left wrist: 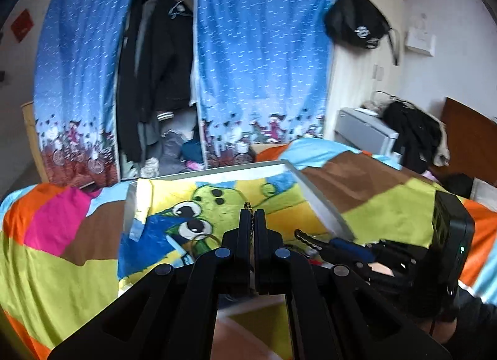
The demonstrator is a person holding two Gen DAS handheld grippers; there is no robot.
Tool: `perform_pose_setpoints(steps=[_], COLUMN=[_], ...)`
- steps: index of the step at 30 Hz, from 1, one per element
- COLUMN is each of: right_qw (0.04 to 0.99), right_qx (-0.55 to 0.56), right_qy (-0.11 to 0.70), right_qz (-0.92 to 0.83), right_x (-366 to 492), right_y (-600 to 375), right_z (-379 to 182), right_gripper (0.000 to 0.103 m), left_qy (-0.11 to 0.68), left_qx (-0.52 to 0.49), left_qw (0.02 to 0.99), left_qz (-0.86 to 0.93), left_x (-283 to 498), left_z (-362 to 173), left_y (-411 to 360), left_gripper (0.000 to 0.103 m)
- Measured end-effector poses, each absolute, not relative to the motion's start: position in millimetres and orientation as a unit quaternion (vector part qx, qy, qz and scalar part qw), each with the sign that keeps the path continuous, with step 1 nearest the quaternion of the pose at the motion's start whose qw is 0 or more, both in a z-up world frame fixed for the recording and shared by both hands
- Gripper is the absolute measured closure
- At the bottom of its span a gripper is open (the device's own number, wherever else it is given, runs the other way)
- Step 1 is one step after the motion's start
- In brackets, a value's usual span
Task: Organize jewelry
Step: 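Carry the chain and hair clip into the white tray and open both tools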
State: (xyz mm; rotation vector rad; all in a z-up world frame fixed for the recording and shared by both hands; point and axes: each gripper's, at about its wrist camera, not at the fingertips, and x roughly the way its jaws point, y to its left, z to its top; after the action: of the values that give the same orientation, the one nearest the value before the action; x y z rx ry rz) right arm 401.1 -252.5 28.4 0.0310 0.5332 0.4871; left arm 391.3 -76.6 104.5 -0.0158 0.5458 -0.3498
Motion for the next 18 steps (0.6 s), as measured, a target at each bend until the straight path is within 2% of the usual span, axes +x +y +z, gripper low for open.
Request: perform_pose_setpoints(steps=[11, 18], right_qw=[0.929, 0.929], right_qx=[0.027, 0.024], right_qy=[0.294, 0.301], right_qz=[0.225, 0.213], right_x=[423.4, 425.8], right_y=[-244.1, -243.0], right_z=[-11.9, -13.8], right_gripper=[0.087, 0.087], left_qy=[0.342, 0.370], left_qx=[-0.028, -0.050], left_qw=[0.927, 0.915], left_qz=[-0.152, -0.156], left_x=[423.3, 423.9], left_z=[38.7, 28.5], left_y=[-59.7, -56.7], left_gripper=[0.103, 0.103])
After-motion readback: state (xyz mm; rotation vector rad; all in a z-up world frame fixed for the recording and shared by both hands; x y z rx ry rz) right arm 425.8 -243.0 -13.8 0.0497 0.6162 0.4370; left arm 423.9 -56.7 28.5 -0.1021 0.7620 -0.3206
